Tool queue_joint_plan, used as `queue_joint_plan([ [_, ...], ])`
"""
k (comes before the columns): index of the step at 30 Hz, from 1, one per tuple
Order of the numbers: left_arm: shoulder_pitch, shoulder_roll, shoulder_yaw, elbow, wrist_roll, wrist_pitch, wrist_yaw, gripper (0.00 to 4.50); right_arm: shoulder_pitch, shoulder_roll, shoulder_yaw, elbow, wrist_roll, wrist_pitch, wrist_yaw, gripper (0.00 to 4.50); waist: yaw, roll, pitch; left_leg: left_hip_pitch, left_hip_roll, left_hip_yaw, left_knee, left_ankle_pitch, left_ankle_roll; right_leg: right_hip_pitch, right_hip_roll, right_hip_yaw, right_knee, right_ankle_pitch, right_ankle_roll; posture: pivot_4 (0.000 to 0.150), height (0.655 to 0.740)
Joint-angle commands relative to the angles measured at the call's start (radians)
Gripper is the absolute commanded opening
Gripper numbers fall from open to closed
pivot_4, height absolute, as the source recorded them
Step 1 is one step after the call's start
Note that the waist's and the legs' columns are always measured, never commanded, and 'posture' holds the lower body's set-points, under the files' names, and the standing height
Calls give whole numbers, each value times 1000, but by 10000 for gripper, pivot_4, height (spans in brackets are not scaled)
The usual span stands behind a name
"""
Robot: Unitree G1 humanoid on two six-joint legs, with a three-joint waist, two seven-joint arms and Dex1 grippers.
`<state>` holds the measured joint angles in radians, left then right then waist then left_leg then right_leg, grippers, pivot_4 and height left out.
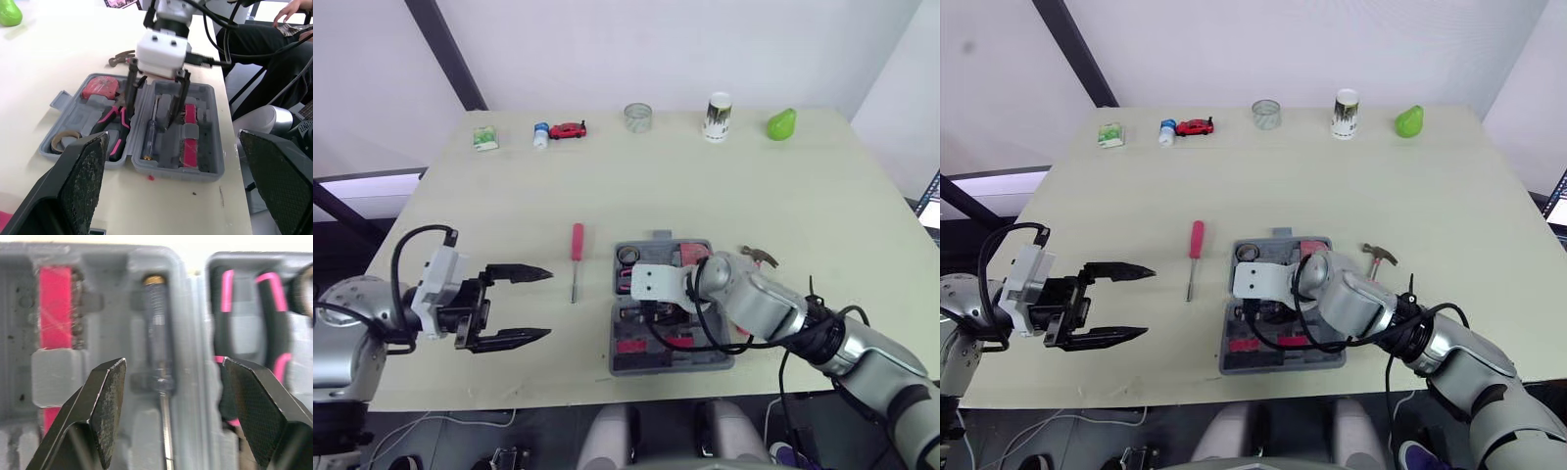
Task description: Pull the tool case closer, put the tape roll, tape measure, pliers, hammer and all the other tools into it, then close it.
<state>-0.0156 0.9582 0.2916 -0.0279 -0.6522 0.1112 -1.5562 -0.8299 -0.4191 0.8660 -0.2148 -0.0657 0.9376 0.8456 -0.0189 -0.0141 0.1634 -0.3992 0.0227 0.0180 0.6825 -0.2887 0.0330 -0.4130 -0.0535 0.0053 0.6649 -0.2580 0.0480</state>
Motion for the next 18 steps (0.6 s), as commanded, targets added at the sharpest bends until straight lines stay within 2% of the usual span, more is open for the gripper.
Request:
queue_joint_plan([
  [1, 3, 13, 1, -2, -6, -39, -58, 45000, 35, 5, -110, -59, 33, -80, -3, 33734, 1, 0, 0, 0, 0, 0, 0, 0, 0, 0, 0, 0, 0, 0, 0, 1500, 7400],
  [2, 5, 12, -1, -1, -6, -43, -58, 45000, 56, 12, -142, -59, 46, -122, -10, 33734, 1, 0, 0, 0, 0, 0, 0, 0, 0, 0, 0, 0, 0, 0, 0, 1500, 7400],
  [5, 14, 11, -6, -4, -6, -54, -58, 45000, 143, 31, -245, -48, 114, -333, 9, 25826, 2, 0, 0, 0, 0, 0, 0, 0, 0, 0, 0, 0, 0, 0, 0, 1500, 7400],
  [6, 16, 9, -5, -5, -8, -52, -58, 45000, 161, 20, -258, -44, 117, -378, 21, 17028, 2, 0, 0, 0, 0, 0, 0, 0, 0, 0, 0, 0, 0, 0, 0, 1500, 7400],
  [8, 19, 4, -1, -6, -13, -50, -58, 45000, 190, 9, -279, -30, 121, -415, 27, 12251, 1, -1, 0, 0, 0, 1, 0, 0, 0, 0, 0, 0, 0, 0, 0, 1500, 7400],
  [10, 21, 6, -9, -5, -10, -62, -58, 45000, 219, 9, -293, -2, 125, -464, 34, 3354, 2, 0, 0, 0, 0, 0, 0, 0, 0, 0, 0, 0, 0, 0, 0, 1500, 7400],
  [11, 23, 8, -14, -4, -8, -70, -58, 45000, 233, 12, -296, 10, 128, -492, 39, 735, 3, 0, 0, 0, 0, 0, 0, 0, 0, 0, 0, 0, 0, 0, 0, 1500, 7400],
  [18, 10, -3, -27, -8, -9, -74, -58, 45000, 305, 27, -279, 128, 84, -600, 49, 735, 2, 0, 0, 0, 0, 1, 0, 0, 0, 0, 0, 0, 0, 0, 0, 1500, 7400],
])
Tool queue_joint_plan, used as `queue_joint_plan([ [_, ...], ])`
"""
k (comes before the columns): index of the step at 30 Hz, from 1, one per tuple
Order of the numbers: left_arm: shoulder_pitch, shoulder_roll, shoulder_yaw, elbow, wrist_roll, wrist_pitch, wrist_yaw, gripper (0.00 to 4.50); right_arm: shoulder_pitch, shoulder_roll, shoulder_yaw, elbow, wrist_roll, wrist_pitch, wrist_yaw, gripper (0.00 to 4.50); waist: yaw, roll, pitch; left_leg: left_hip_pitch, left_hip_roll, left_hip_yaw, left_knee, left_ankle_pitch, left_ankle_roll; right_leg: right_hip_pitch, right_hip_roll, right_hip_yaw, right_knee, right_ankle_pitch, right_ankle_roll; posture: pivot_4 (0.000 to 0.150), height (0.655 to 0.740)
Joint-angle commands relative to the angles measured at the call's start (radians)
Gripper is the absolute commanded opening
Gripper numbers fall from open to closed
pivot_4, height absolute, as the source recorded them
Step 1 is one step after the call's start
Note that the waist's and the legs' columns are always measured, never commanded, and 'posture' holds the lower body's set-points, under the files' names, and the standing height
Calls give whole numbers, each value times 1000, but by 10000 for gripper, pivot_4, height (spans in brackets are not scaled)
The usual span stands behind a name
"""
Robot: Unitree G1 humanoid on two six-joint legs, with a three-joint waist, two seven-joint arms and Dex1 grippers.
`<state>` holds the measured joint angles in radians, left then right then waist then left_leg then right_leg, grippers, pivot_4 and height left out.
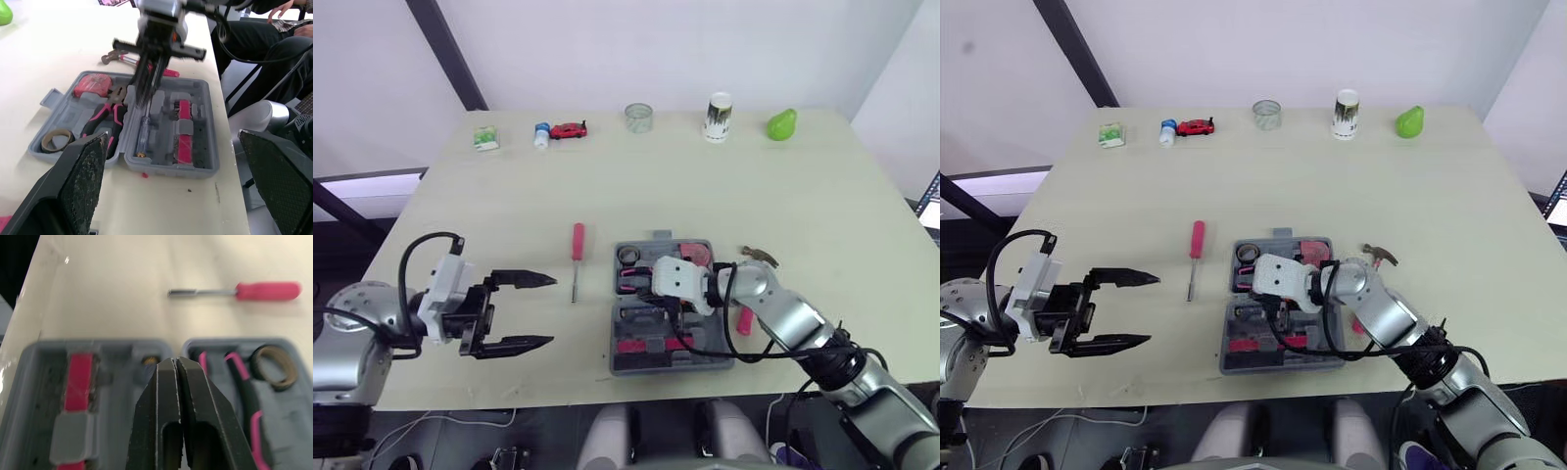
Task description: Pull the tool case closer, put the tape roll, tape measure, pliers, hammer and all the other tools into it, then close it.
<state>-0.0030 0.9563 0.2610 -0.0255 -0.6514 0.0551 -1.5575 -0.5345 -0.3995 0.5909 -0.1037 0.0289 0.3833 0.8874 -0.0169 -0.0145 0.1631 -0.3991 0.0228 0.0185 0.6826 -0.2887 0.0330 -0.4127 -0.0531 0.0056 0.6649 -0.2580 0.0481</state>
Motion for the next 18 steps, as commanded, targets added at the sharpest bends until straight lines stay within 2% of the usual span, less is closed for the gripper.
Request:
queue_joint_plan([
  [1, -2, 0, 3, -12, -10, -18, -57, 45000, 16, 5, -4, 34, -18, -59, 10, 735, 0, 0, 0, 0, 0, 0, 0, 0, 0, 0, 0, 0, 0, 0, 0, 1500, 7400],
  [18, 3, 21, -3, -9, -10, -33, -57, 45000, 37, 61, -7, 223, -101, -67, 11, 735, 1, 0, 0, 1, 0, 0, 0, 0, 0, 0, 0, 0, 0, 0, 0, 1500, 7400],
])
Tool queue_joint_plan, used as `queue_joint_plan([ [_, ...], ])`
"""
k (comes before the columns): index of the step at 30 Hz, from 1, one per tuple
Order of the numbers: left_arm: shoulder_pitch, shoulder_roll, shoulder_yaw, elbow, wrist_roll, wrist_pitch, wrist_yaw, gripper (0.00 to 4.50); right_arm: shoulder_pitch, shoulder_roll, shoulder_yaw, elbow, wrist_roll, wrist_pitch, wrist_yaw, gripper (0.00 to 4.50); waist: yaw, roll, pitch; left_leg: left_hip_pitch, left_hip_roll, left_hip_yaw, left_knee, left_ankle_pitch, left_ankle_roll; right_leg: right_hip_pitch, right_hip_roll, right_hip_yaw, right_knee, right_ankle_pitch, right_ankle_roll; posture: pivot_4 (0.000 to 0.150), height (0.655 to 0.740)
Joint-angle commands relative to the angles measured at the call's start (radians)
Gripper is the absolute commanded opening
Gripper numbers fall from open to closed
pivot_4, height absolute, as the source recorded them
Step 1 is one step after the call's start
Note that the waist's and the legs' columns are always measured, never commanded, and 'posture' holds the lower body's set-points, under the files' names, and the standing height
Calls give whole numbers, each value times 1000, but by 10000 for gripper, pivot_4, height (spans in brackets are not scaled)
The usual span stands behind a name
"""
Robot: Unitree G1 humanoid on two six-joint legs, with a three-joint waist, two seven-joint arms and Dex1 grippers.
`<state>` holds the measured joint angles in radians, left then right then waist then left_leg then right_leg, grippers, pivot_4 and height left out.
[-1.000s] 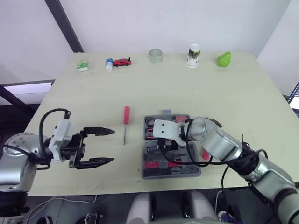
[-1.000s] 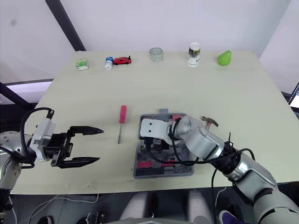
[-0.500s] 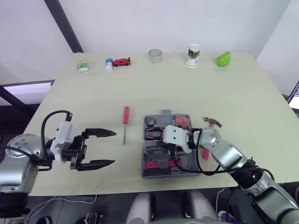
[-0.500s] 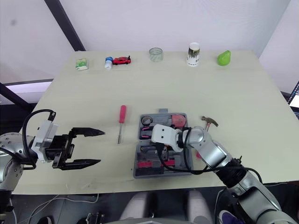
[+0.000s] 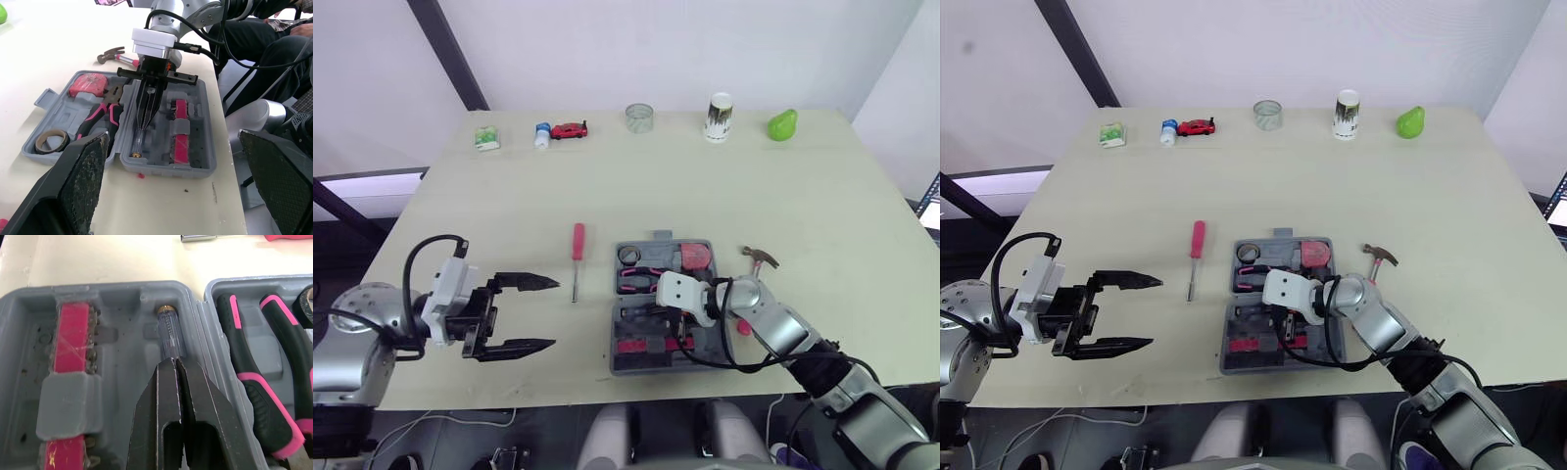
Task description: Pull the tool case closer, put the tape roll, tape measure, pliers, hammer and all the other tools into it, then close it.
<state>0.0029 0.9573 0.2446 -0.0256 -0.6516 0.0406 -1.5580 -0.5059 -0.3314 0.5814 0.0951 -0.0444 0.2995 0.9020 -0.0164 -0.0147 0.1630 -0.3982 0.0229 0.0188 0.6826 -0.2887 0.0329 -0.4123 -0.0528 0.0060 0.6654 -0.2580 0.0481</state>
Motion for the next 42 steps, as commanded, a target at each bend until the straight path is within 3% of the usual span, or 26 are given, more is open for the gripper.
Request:
queue_joint_plan([
  [1, -3, 16, 14, -14, -8, -15, -55, 45000, 10, -5, 2, 28, -30, 38, -5, 735, 0, 0, 0, 0, 0, 0, 0, 0, 0, 0, 0, 0, 0, 0, 0, 1500, 7400],
  [9, -1, 6, 15, -27, -7, -13, -51, 45000, 12, -1, 25, 65, -47, 196, 2, 735, 0, 0, 0, 2, 0, 0, 0, 0, 0, 2, 0, 0, 1, 0, 0, 1500, 7400],
  [14, -4, 5, 13, -35, -7, -7, -44, 45000, 17, 4, 33, 71, -59, 187, -9, 735, 2, -1, -5, 5, 0, 0, 0, 0, 0, 3, 0, 0, 3, 0, 0, 1500, 7400],
  [23, -4, -48, 52, -80, -82, 121, 89, 45000, 88, 64, -209, -173, 126, -109, -64, 735, 0, -2, -5, 3, 0, 0, 0, 0, 0, 1, 0, 2, 5, 0, 0, 1500, 7400],
  [29, 10, -79, 119, -93, -103, 212, 211, 45000, 181, 31, -434, -364, 315, 4, -107, 735, 4, -2, -5, 2, 0, 0, 1, 0, 0, 1, -1, 1, 4, 0, 0, 1500, 7400],
  [36, 102, -156, 213, -49, -62, 194, 322, 45000, 439, -118, -737, -373, 402, -27, -137, 735, 5, -2, -5, 2, 0, 0, 0, 0, 0, 2, -1, 1, 1, 0, 0, 1500, 7400],
  [41, 186, -212, 278, 11, -16, 143, 388, 45000, 613, -144, -905, -354, 447, -74, -164, 735, 0, -2, -5, 3, 1, 1, 0, 0, 0, 2, -1, 2, 1, 0, 0, 1500, 7400],
  [42, 209, -227, 288, 30, 3, 120, 399, 45000, 644, -139, -932, -347, 444, -82, -181, 2890, 1, -2, -5, 3, 1, 1, 0, 0, 0, 2, 0, 3, 1, 0, 0, 1500, 7400],
])
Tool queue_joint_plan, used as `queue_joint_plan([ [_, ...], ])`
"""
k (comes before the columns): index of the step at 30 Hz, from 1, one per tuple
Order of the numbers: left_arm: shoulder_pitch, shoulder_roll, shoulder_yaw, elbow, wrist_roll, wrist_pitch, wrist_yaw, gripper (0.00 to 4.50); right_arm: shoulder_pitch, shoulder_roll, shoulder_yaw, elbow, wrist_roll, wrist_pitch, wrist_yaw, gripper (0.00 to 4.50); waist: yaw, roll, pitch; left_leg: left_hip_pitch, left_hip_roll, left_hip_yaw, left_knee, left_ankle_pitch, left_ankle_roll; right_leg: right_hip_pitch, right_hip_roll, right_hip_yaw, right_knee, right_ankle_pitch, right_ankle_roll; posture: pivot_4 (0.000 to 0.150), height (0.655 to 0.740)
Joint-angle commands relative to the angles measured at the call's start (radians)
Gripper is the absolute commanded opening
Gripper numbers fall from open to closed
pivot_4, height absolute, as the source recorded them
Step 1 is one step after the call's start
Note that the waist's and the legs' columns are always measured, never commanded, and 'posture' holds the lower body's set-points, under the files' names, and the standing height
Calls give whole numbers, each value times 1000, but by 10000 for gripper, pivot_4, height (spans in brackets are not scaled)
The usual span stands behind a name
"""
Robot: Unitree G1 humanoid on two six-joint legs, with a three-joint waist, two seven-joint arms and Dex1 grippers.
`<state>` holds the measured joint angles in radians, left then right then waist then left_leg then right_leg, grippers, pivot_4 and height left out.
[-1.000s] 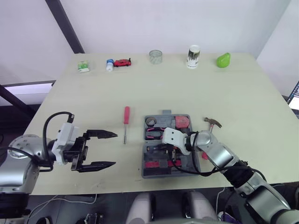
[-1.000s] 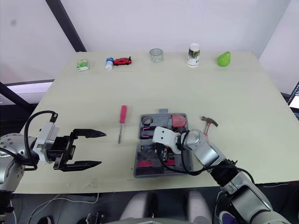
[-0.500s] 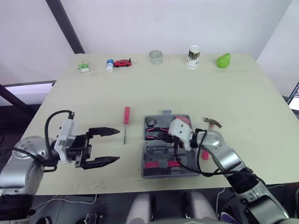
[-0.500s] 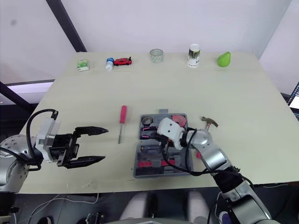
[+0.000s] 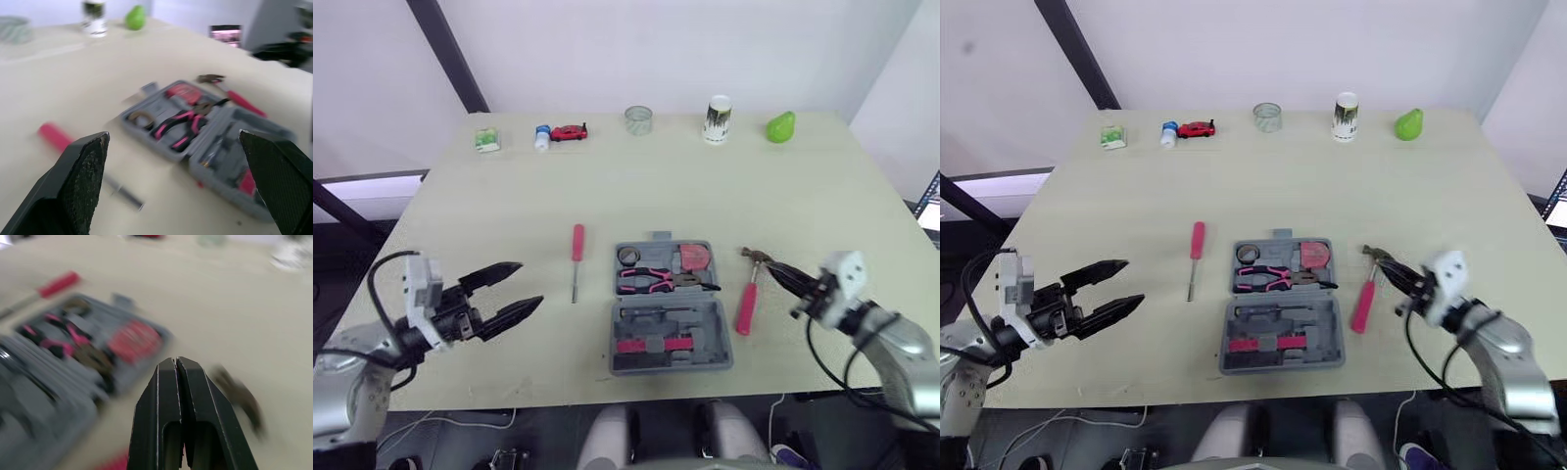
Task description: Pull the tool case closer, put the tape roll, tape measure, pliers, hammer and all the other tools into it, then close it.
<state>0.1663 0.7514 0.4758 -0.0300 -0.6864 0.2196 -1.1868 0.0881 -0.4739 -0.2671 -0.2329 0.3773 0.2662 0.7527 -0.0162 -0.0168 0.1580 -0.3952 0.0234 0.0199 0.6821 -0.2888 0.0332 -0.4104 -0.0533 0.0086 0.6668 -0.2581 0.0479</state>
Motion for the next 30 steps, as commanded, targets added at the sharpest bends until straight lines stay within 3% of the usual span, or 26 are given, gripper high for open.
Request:
queue_joint_plan([
  [1, 69, -40, 69, 48, 51, -82, 43, 45000, 87, 12, -110, -12, 19, -61, -50, 5771, 1, 0, 0, 1, 0, 0, 0, 0, 0, 0, 0, 0, 0, 0, 0, 1500, 7400],
  [3, 107, -76, 90, 57, 65, -112, 74, 45000, 150, 26, -152, 1, 21, -89, -67, 12132, 3, 0, 0, 1, 0, 1, 0, 0, 0, 0, 0, 1, 0, 0, 0, 1500, 7400],
  [8, 182, -135, 121, 115, 105, -180, 119, 45000, 280, 65, -250, 84, 64, -145, -68, 37710, 8, -2, -2, 0, 0, 1, 0, 0, 0, 1, -1, 1, -2, 0, 0, 1500, 7400],
  [10, 190, -139, 132, 141, 108, -195, 128, 45000, 297, 74, -278, 120, 84, -162, -70, 44754, 6, -2, -2, 1, 0, 1, 0, 0, 0, 1, -1, 1, -2, 0, 0, 1500, 7400],
  [15, 194, -135, 155, 197, 109, -225, 126, 45000, 339, 78, -344, 230, 122, -213, -37, 44754, 5, -2, -4, 3, 1, 2, 0, 0, 0, 2, -1, 3, -2, -2, -4, 1500, 7400],
  [21, 180, -128, 136, 189, 110, -223, 119, 45000, 336, 68, -327, 209, 139, -199, -33, 44754, 4, -1, -6, 3, 1, 3, 0, 0, 0, 2, -1, 4, -2, -2, -3, 1500, 7400],
  [30, 85, -106, 21, 36, 126, -174, 132, 45000, 157, 59, -197, 69, 120, -47, -171, 44754, 4, 0, -8, 3, 1, 3, 0, 0, 0, 2, -1, 5, -2, 0, -1, 1500, 7400],
])
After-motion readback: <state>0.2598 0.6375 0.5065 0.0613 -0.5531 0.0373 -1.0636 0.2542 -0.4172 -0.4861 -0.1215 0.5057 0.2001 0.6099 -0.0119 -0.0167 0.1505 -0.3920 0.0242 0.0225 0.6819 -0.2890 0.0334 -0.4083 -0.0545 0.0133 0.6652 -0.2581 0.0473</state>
